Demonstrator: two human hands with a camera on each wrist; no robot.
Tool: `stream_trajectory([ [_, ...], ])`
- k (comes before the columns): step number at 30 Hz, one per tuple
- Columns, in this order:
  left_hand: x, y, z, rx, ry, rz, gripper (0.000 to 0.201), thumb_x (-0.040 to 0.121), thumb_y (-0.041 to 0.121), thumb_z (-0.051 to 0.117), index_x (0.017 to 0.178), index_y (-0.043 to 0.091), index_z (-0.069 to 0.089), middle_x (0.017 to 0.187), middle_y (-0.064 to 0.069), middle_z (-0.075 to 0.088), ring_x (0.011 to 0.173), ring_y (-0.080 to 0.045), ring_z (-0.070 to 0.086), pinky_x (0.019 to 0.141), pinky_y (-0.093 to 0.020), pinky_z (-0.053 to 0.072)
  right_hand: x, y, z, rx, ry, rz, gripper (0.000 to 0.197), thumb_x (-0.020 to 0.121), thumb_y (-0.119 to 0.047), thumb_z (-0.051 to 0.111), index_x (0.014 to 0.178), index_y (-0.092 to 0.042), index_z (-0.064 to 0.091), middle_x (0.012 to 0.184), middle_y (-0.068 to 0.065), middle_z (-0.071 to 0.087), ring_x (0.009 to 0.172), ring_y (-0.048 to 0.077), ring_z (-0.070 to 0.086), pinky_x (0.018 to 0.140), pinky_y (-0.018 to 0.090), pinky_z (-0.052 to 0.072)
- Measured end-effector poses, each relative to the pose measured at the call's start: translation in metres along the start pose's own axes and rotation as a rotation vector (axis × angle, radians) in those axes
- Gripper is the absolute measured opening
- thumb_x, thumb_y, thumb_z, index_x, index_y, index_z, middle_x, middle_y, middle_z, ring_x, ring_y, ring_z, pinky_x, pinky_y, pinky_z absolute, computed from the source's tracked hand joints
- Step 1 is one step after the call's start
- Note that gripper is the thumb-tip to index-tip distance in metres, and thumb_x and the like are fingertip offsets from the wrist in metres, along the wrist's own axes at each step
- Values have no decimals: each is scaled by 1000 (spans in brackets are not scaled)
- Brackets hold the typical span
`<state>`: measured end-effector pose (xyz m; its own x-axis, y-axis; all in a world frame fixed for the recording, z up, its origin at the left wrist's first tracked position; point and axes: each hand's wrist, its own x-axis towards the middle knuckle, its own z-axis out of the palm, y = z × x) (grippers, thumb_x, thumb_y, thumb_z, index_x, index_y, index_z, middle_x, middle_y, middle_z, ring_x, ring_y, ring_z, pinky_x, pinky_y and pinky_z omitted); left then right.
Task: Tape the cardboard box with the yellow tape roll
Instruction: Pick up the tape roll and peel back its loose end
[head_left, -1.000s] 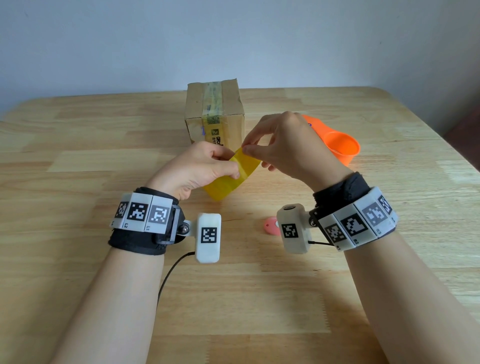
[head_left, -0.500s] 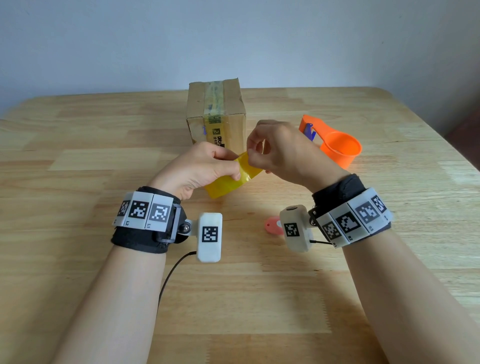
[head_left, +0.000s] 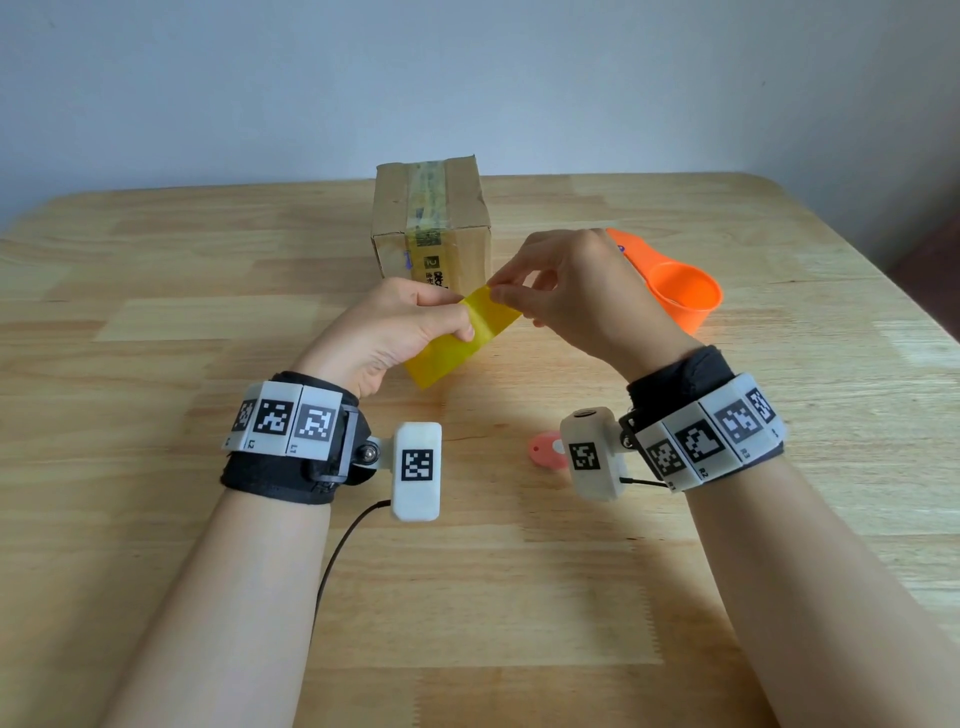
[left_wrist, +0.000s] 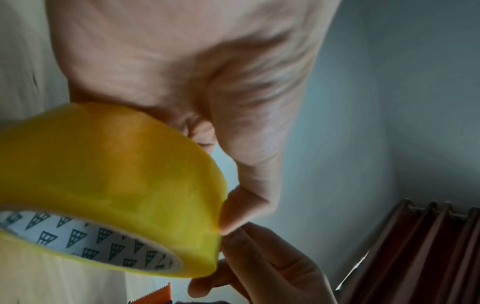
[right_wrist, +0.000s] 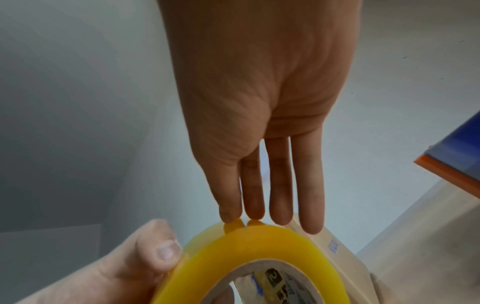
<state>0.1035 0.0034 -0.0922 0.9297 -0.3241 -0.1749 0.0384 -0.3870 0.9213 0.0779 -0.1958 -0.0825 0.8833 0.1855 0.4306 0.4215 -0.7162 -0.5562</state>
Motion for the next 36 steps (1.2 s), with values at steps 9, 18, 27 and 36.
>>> stream_trajectory([
  [9, -3, 2, 2, 57, -17, 5, 23, 53, 26, 74, 73, 34, 84, 79, 7, 76, 89, -17, 64, 85, -36, 50, -2, -2, 2, -65, 7, -108, 7, 81, -16, 69, 78, -14, 74, 75, -6, 66, 61, 4, 56, 61, 27, 50],
  [18, 0, 0, 2, 26, 6, 11, 39, 40, 38, 75, 77, 33, 85, 81, 7, 78, 95, -21, 66, 97, -42, 52, -2, -1, 6, -34, -66, -96, 19, 80, -24, 59, 83, -9, 70, 80, -1, 65, 66, 12, 57, 64, 32, 53],
  [27, 1, -2, -3, -44, 31, 2, 42, 44, 38, 75, 84, 28, 86, 85, -5, 77, 88, -26, 66, 88, -42, 52, -1, 3, 2, 35, -12, 41, 15, 88, -28, 76, 102, -22, 77, 86, -11, 71, 67, 3, 65, 63, 15, 45],
  [36, -2, 1, -4, -19, -28, 20, 41, 47, 40, 78, 86, 30, 86, 92, -6, 81, 91, -23, 69, 101, -53, 52, 1, 1, 6, -22, 38, -16, 12, 92, -20, 66, 89, -16, 77, 85, -11, 65, 71, 13, 64, 69, 35, 55],
])
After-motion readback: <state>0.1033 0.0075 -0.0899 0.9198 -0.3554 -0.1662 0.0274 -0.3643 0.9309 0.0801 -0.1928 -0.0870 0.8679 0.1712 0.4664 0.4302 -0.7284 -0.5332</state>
